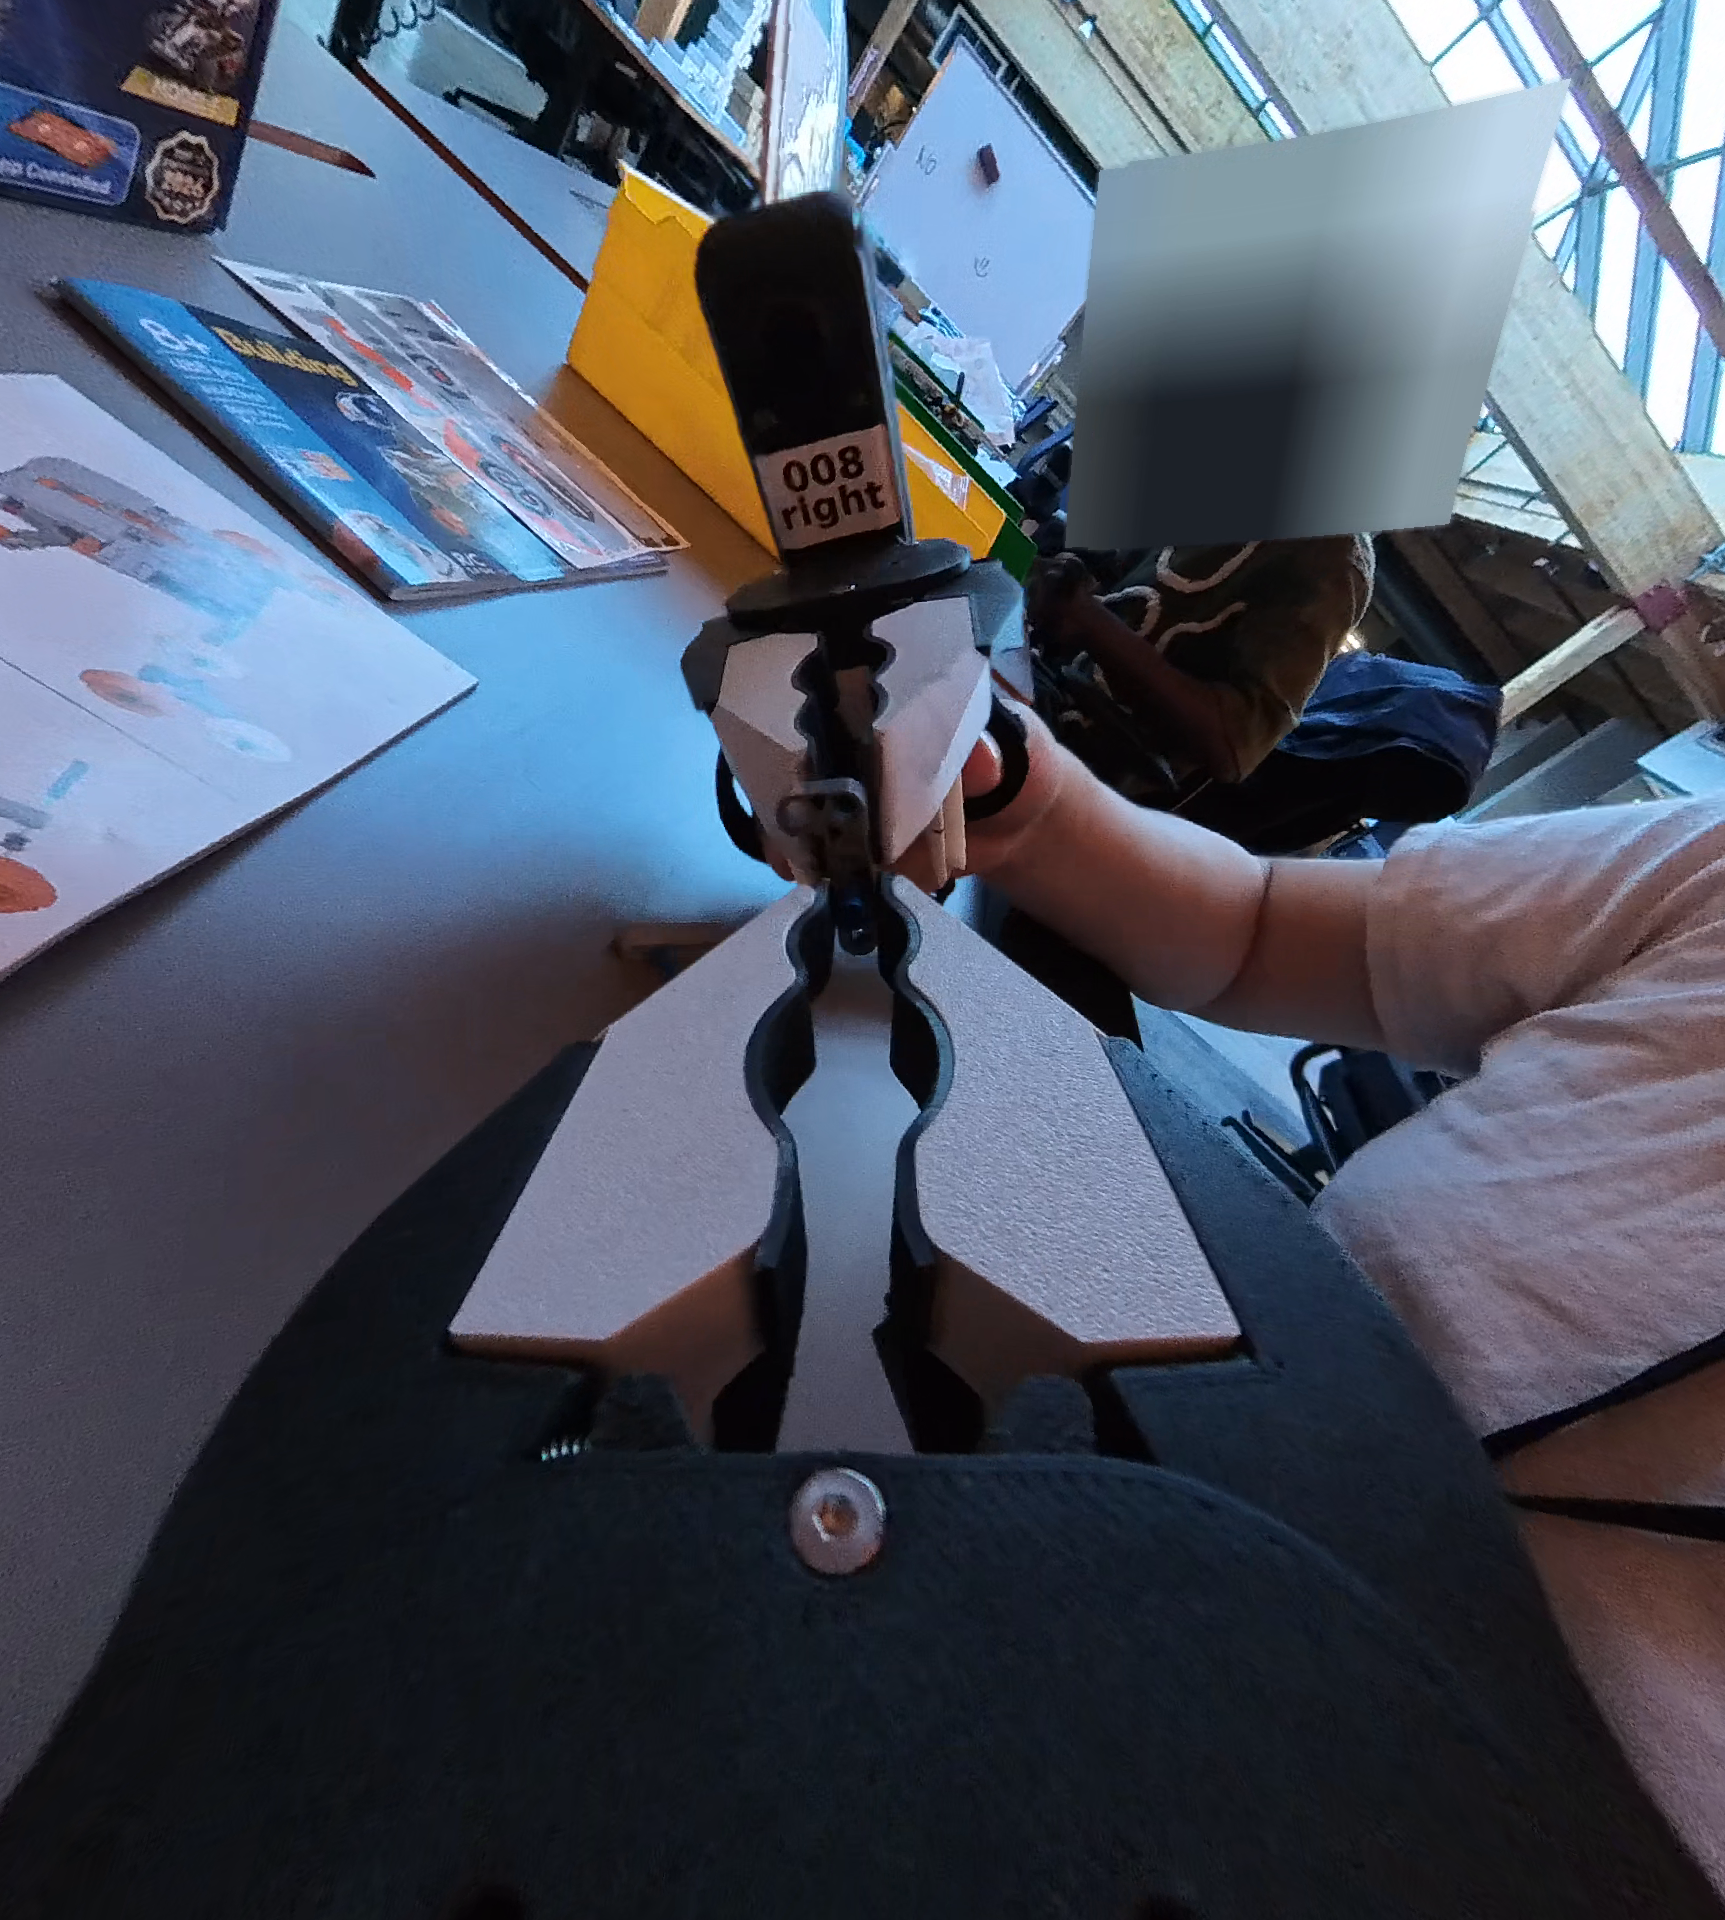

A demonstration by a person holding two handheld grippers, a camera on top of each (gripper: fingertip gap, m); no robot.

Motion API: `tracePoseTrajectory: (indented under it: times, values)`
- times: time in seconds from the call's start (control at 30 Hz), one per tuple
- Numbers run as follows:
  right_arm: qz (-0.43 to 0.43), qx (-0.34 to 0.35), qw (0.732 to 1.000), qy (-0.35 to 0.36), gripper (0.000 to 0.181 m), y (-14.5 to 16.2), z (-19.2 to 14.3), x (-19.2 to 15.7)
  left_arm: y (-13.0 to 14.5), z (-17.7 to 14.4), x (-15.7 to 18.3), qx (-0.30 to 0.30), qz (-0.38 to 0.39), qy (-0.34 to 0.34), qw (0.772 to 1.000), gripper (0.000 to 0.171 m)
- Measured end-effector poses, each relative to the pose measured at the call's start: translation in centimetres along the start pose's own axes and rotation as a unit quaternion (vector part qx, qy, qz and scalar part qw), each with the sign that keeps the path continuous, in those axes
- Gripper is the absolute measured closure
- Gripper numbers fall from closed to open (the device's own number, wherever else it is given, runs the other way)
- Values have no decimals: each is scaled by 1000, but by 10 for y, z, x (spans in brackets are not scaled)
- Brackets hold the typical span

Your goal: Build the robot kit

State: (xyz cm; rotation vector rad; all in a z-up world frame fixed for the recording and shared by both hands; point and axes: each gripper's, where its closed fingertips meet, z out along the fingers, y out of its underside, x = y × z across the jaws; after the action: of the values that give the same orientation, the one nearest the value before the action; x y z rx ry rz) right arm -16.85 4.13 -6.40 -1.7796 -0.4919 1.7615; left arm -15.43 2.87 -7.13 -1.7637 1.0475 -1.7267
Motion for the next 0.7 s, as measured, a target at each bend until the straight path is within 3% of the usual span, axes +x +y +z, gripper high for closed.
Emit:
tracePoseTrajectory:
  times: [0.1, 0.17, 0.23, 0.3, 0.37, 0.47, 0.57, 0.7]
  values:
    - [-62, -72, 995, 32, 163, 2, -17, -4, -2, 0, -2, 1, 11, -9, 1000, 167]
    - [-152, -95, 968, 176, 171, -6, -52, 22, -4, -4, -4, 6, 27, -18, 999, 167]
    - [-160, -132, 943, 259, 167, 3, -80, 41, -9, -8, -3, 15, 42, -23, 999, 167]
    - [-94, -167, 949, 250, 163, 25, -82, 47, -11, -11, -4, 18, 49, -28, 998, 167]
    - [-83, -217, 935, 269, 163, 43, -79, 56, -13, -13, -3, 24, 48, -24, 998, 167]
    - [-139, -273, 892, 332, 149, 55, -77, 71, -16, -15, -3, 34, 48, -20, 998, 168]
    - [-193, -306, 861, 357, 174, 60, -73, 73, -17, -19, -11, 40, 49, -38, 997, 167]
    - [-272, -288, 818, 418, 176, 51, -80, 75, -18, -20, -22, 48, 35, -56, 997, 167]
